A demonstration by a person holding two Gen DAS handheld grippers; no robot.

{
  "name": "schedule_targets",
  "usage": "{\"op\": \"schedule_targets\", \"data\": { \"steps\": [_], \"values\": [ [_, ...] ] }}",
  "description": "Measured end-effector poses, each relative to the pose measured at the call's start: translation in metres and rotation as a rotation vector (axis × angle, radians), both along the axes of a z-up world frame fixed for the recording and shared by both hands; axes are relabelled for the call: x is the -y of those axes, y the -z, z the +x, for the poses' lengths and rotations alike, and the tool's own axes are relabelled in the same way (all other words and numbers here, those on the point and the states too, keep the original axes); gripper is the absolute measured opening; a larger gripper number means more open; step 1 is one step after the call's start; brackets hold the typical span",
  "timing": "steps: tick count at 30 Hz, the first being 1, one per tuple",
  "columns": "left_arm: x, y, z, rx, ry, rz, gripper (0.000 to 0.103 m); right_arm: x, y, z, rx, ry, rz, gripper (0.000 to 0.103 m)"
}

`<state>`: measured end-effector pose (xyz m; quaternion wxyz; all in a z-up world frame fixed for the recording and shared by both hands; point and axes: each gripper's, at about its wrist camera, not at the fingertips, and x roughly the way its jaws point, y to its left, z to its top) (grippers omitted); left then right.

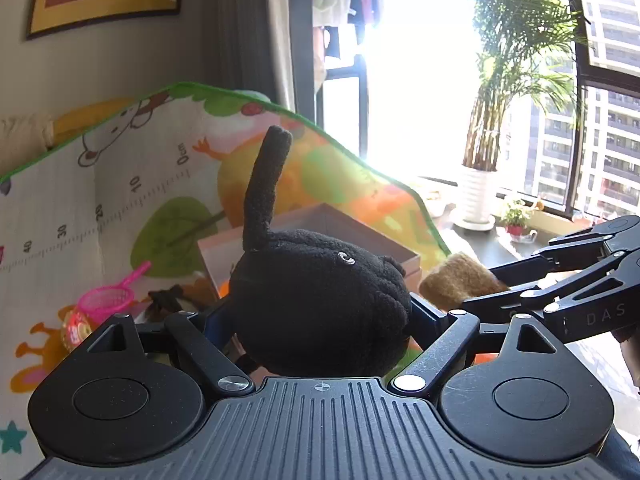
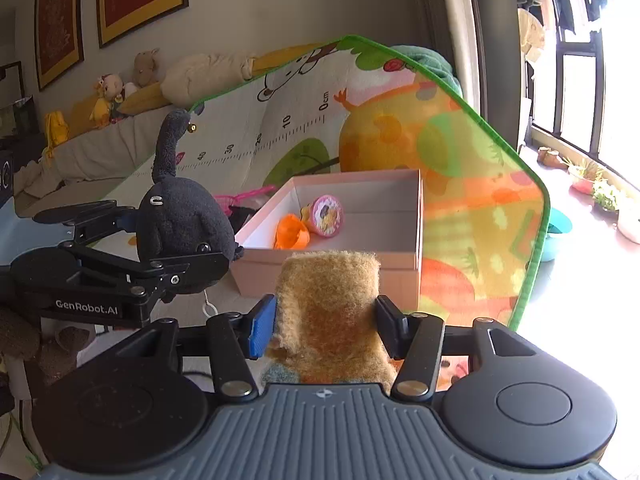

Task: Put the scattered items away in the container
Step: 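Drop the black cat into the pink box with the left tool while the right drops the glove in, then grasp the cartoon-girl luggage tag by its black strap with the right tool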

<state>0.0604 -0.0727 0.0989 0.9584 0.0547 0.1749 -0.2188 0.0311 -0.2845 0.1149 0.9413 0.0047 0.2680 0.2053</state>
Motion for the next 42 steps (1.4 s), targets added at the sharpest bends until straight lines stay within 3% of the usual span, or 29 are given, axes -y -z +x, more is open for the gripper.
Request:
{"op": "schedule_targets", "data": {
  "steps": [6,9,10,11,12,16,19,23,28,31,33,35,37,42],
  "values": [
    [0.006,-0.046,0.068,0.041,0.069,-0.132,0.091,0.002,-0.069,0.085,0.089,0.046,0.031,0.053],
    [0.013,-0.037,0.094,0.027,0.090,-0.132,0.098,-0.004,-0.073,0.120,0.087,0.071,0.022,0.054],
    [0.015,-0.028,0.101,0.006,0.078,-0.114,0.097,-0.006,-0.069,0.131,0.072,0.076,0.023,0.060],
    [0.015,-0.019,0.106,-0.017,0.047,-0.092,0.097,-0.007,-0.063,0.142,0.051,0.080,0.025,0.073],
    [0.011,-0.008,0.107,-0.044,0.014,-0.078,0.097,-0.008,-0.056,0.150,0.036,0.087,0.029,0.077],
    [-0.022,0.024,0.082,-0.091,-0.033,-0.061,0.103,-0.004,-0.033,0.161,-0.011,0.109,0.052,0.084],
    [-0.053,0.045,0.059,-0.114,-0.121,-0.022,0.103,-0.005,-0.024,0.162,-0.019,0.133,0.064,0.091],
    [-0.094,0.066,0.041,-0.163,-0.259,0.009,0.103,-0.024,-0.021,0.160,-0.026,0.131,0.039,0.094],
    [-0.127,0.078,0.029,-0.183,-0.331,-0.072,0.103,-0.074,-0.024,0.146,0.003,0.050,-0.029,0.099],
    [-0.132,0.085,0.019,-0.170,-0.354,-0.082,0.103,-0.119,-0.018,0.132,0.041,-0.038,-0.129,0.099],
    [-0.131,0.086,0.014,-0.165,-0.347,-0.081,0.103,-0.152,-0.009,0.121,0.074,-0.115,-0.235,0.090],
    [-0.131,0.085,0.010,-0.141,-0.341,-0.090,0.103,-0.186,0.004,0.113,0.087,-0.200,-0.344,0.064],
    [-0.133,0.086,0.010,-0.142,-0.338,-0.107,0.103,-0.215,0.020,0.113,0.057,-0.261,-0.408,0.055],
    [-0.149,0.090,0.016,-0.185,-0.335,-0.215,0.103,-0.264,0.052,0.132,0.040,-0.247,-0.528,0.050]
  ]
}}
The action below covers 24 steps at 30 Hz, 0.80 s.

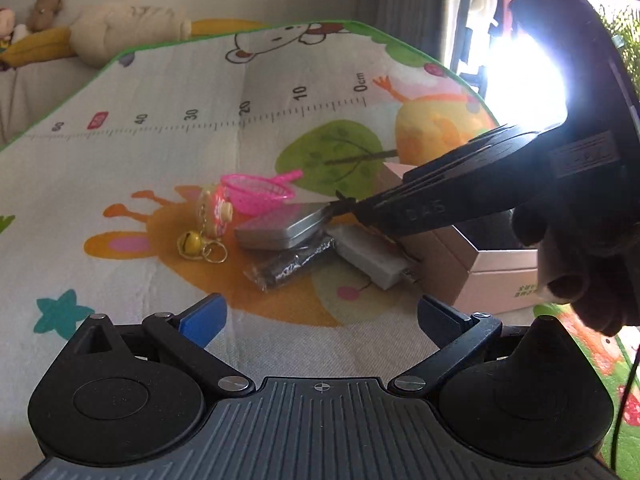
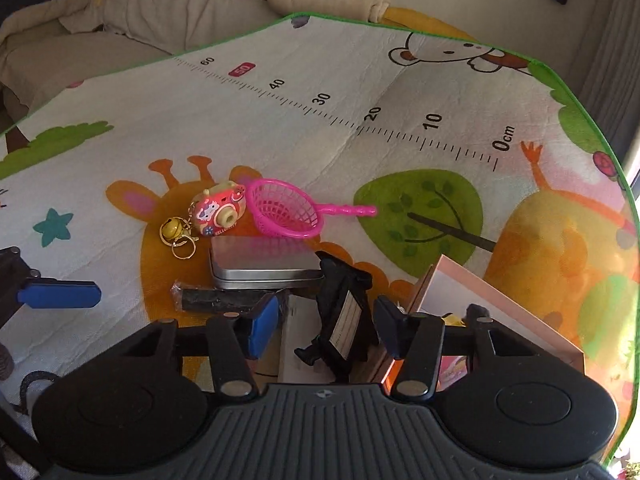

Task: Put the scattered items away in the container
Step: 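Grasp the cartoon-girl luggage tag by its black strap with the right tool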

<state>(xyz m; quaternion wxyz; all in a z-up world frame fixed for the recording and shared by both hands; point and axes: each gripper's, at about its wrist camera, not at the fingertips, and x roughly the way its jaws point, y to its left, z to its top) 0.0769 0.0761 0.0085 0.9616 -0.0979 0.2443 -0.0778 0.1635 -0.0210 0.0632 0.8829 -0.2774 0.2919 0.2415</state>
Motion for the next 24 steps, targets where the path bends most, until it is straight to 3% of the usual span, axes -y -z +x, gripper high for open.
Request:
{"op": "schedule_targets", "data": {
  "steps": [3,4,7,10,13,18,20,24],
  "values": [
    [-0.007,0.002,0.001,-0.008,-0.003,-0.055,0.103,-0.013,0.015,0.017,0.005,0.037,-0.090,0.028],
    [-0.009,0.003,0.002,-0.013,-0.004,-0.069,0.103,-0.014,0.017,0.021,-0.005,0.044,-0.103,0.016],
    [-0.012,0.004,0.002,-0.017,-0.002,-0.091,0.103,0.000,0.009,0.017,0.000,0.056,-0.055,0.010],
    [-0.012,0.004,0.003,-0.017,0.000,-0.100,0.103,0.028,-0.014,-0.007,-0.005,0.038,0.065,0.003],
    [-0.012,0.004,0.003,-0.015,0.002,-0.101,0.103,0.063,-0.043,-0.039,-0.015,0.023,0.200,0.003],
    [-0.012,0.004,0.002,-0.017,-0.002,-0.103,0.103,0.124,-0.056,-0.073,-0.165,0.062,0.413,0.003],
    [-0.010,0.004,0.003,-0.021,0.000,-0.092,0.103,0.135,-0.047,-0.083,-0.161,0.079,0.397,0.003],
    [-0.011,0.001,0.000,-0.006,-0.033,-0.078,0.103,0.118,-0.027,-0.093,-0.048,0.047,0.256,0.005]
  ]
}}
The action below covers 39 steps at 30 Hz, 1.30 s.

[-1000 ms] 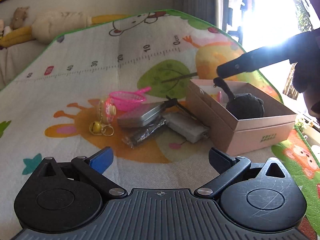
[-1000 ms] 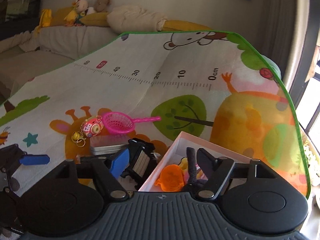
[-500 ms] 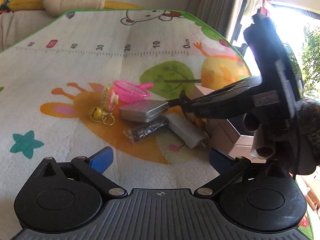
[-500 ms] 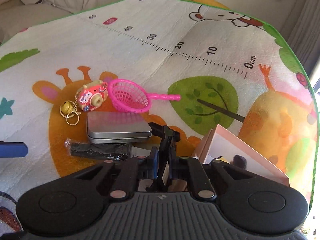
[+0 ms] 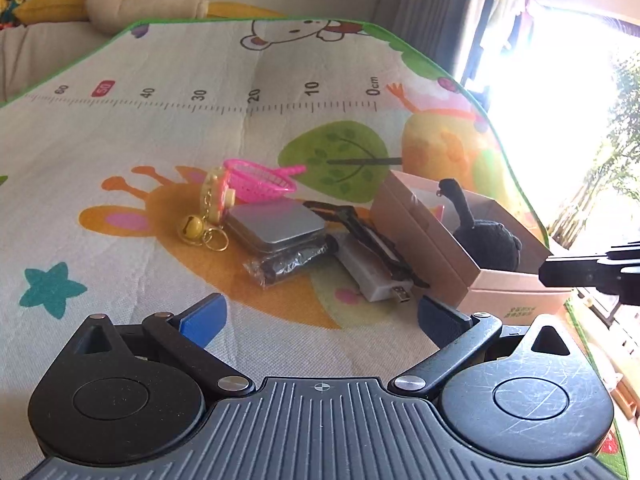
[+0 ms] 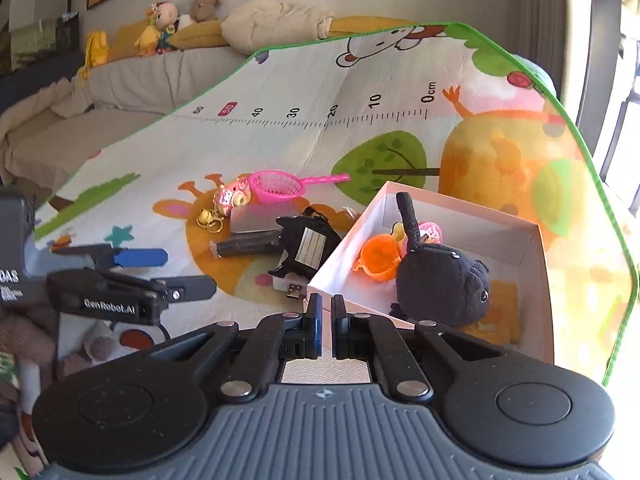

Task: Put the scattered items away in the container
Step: 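Grasp the cartoon-girl luggage tag by its black strap with the right tool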

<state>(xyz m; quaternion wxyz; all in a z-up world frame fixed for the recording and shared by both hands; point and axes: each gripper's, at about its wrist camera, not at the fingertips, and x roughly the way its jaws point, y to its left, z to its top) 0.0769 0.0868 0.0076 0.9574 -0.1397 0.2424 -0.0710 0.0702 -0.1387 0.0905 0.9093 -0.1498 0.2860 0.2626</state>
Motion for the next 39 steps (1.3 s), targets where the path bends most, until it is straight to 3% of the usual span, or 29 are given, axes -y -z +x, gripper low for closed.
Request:
{"op": "schedule_targets", "data": {
  "steps": [4,7,11,15,18,21,24,27,29,33,35,37,39],
  "values": [
    [-0.010,-0.008,-0.009,0.084,-0.125,0.099,0.103,-0.041,0.012,0.001,0.118,-0.053,-0.125,0.017],
    [-0.024,-0.011,-0.005,0.074,-0.232,0.193,0.103,-0.073,0.018,0.012,0.143,-0.078,-0.177,0.035],
    [-0.047,-0.005,0.003,-0.001,-0.252,0.090,0.103,-0.120,0.037,0.034,0.160,-0.055,-0.270,0.036],
    [-0.056,-0.003,-0.001,0.015,-0.241,0.023,0.103,-0.153,0.065,0.065,0.151,0.003,-0.405,0.035],
    [-0.059,-0.001,-0.002,0.022,-0.228,0.000,0.103,-0.157,0.070,0.083,0.137,0.035,-0.435,0.025],
    [-0.060,0.000,-0.003,0.024,-0.222,-0.023,0.103,-0.146,0.053,0.078,0.154,0.036,-0.371,0.012],
    [-0.062,0.000,-0.003,0.023,-0.220,-0.038,0.103,-0.119,0.020,0.055,0.134,0.001,-0.236,0.007],
    [-0.062,0.001,-0.002,0.020,-0.219,-0.043,0.103,-0.082,-0.011,0.029,0.062,-0.022,-0.081,0.006],
    [-0.062,0.001,-0.002,0.019,-0.219,-0.041,0.103,-0.052,-0.022,0.014,-0.034,-0.030,0.034,0.006],
    [-0.060,0.001,-0.002,0.023,-0.220,-0.027,0.103,0.011,-0.005,-0.002,-0.294,0.005,0.266,0.006],
    [-0.058,0.000,-0.003,0.032,-0.218,-0.012,0.103,0.038,0.015,-0.008,-0.378,0.056,0.317,0.007],
    [-0.053,-0.002,-0.005,0.050,-0.210,0.014,0.103,0.059,0.032,-0.023,-0.337,0.145,0.284,0.015],
    [-0.046,-0.005,-0.006,0.068,-0.191,0.049,0.103,0.075,0.042,-0.035,-0.278,0.204,0.226,0.017]
  ]
}}
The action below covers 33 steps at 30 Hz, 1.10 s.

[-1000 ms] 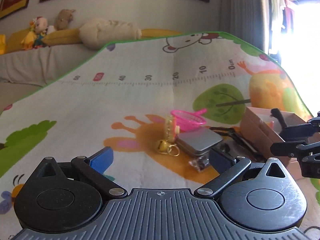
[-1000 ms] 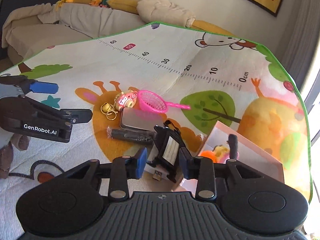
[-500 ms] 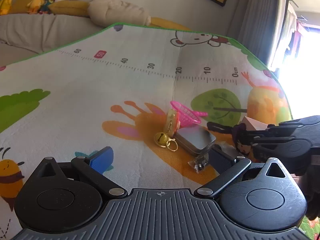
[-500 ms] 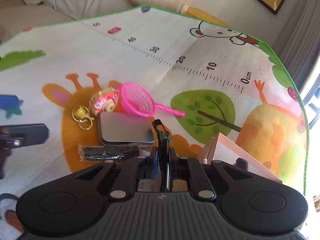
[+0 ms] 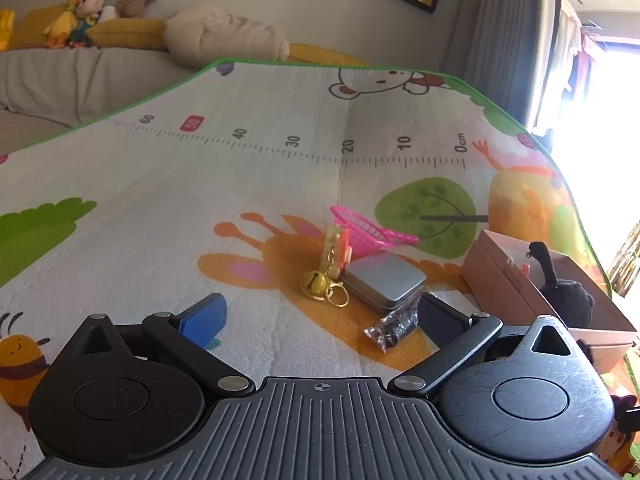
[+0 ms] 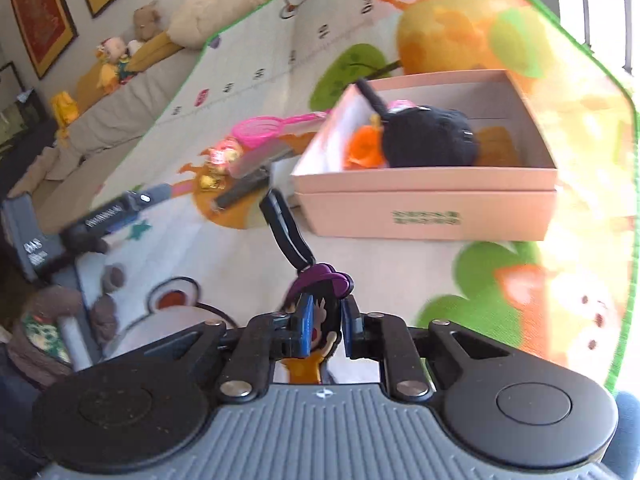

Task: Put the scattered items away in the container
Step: 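Grasp the cartoon-girl luggage tag by its black strap with the right tool, then lower the luggage tag onto the mat and open the right tool, then grasp the black plastic-wrapped cylinder with the left tool and lift it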

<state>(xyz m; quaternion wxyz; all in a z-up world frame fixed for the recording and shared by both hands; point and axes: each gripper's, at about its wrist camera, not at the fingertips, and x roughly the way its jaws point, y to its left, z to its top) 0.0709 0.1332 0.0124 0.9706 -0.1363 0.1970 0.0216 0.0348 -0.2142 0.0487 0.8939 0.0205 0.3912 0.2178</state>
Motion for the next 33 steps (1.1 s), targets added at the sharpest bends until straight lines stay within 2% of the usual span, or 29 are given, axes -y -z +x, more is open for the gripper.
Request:
{"op": "schedule_targets", "data": {
  "steps": [1,2,3,4,5,9,12,14,19,20,22,23,24,26,28,30,33],
  "values": [
    [0.004,-0.001,-0.001,0.008,0.007,0.023,0.103,0.007,0.003,-0.005,0.015,0.015,-0.014,0.026],
    [0.010,-0.003,-0.002,0.018,0.016,0.055,0.103,0.014,0.004,-0.009,0.029,0.027,-0.021,0.043],
    [0.016,-0.005,-0.003,0.030,0.025,0.087,0.103,0.020,0.005,-0.015,0.049,0.037,-0.029,0.052],
    [0.021,-0.006,-0.004,0.038,0.034,0.113,0.103,0.024,0.006,-0.019,0.071,0.041,-0.034,0.069],
    [0.026,-0.007,-0.005,0.041,0.045,0.129,0.103,0.025,0.007,-0.022,0.090,0.034,-0.039,0.073],
    [0.050,-0.010,0.006,-0.019,0.144,0.182,0.103,0.016,0.018,-0.028,0.117,-0.020,-0.065,0.078],
    [0.068,-0.008,0.025,-0.081,0.188,0.264,0.103,-0.002,0.032,-0.033,0.182,-0.039,-0.143,0.080],
    [0.076,-0.004,0.040,-0.114,0.208,0.320,0.103,-0.010,0.037,-0.041,0.243,-0.048,-0.175,0.090],
    [0.088,0.004,0.073,-0.152,0.257,0.393,0.101,-0.018,0.038,-0.052,0.296,-0.112,-0.209,0.097],
    [0.089,0.005,0.079,-0.165,0.263,0.395,0.099,-0.018,0.038,-0.052,0.293,-0.115,-0.212,0.097],
    [0.088,0.009,0.092,-0.213,0.274,0.371,0.067,-0.018,0.039,-0.047,0.265,-0.117,-0.206,0.097],
    [0.087,0.012,0.099,-0.238,0.275,0.350,0.065,-0.017,0.039,-0.045,0.248,-0.115,-0.196,0.097],
    [0.087,0.014,0.103,-0.247,0.272,0.342,0.068,-0.015,0.040,-0.041,0.227,-0.111,-0.179,0.097],
    [0.088,0.015,0.103,-0.242,0.270,0.339,0.067,-0.011,0.042,-0.036,0.191,-0.093,-0.150,0.098],
    [0.090,0.014,0.098,-0.246,0.285,0.330,0.055,-0.006,0.043,-0.031,0.160,-0.079,-0.119,0.099],
    [0.093,0.012,0.089,-0.255,0.323,0.314,0.048,-0.005,0.043,-0.031,0.156,-0.076,-0.108,0.100],
    [0.099,0.009,0.069,-0.268,0.393,0.289,0.045,-0.006,0.044,-0.032,0.156,-0.079,-0.115,0.101]
  ]
}}
